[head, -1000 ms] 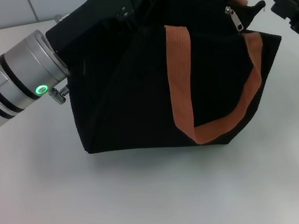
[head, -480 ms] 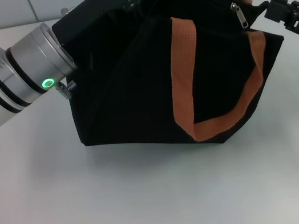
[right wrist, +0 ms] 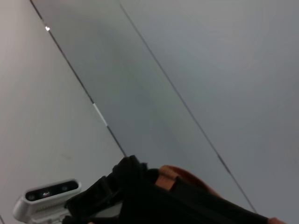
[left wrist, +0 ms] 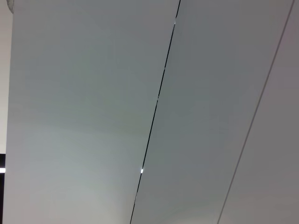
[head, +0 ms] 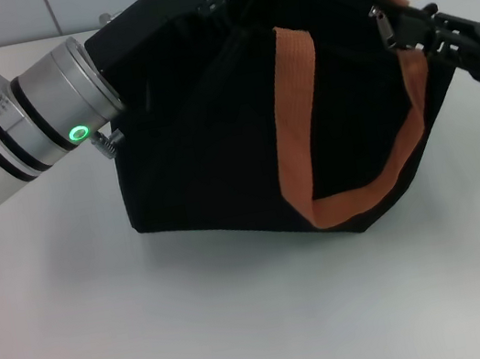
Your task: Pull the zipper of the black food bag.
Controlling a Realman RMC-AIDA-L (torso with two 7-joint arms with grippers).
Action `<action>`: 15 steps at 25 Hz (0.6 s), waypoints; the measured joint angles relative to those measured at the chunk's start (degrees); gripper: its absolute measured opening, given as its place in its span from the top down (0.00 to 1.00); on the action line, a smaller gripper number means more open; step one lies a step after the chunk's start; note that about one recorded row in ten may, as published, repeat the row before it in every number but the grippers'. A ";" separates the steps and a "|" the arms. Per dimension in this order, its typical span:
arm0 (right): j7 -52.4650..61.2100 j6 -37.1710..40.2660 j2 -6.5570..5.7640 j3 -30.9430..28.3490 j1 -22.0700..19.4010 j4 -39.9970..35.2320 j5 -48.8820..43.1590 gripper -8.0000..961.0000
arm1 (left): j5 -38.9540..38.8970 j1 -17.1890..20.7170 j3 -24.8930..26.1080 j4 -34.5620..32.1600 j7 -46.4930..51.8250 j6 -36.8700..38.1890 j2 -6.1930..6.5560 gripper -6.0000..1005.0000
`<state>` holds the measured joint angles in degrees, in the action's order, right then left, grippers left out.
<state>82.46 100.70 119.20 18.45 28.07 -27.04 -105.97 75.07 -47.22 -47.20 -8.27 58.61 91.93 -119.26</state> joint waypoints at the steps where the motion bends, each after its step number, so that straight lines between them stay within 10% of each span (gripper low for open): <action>1: 0.00 -0.03 0.00 0.33 0.07 0.00 0.12 0.62 | -0.01 0.00 0.00 0.02 0.00 -0.03 0.00 0.88; 15: 0.24 0.44 0.27 1.04 -0.28 0.25 0.86 0.62 | -0.05 -0.07 0.02 0.80 -0.34 -0.04 0.00 0.88</action>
<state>82.70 101.14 119.48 19.49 27.79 -26.79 -105.11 75.02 -47.29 -47.17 -7.48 58.27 91.89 -119.26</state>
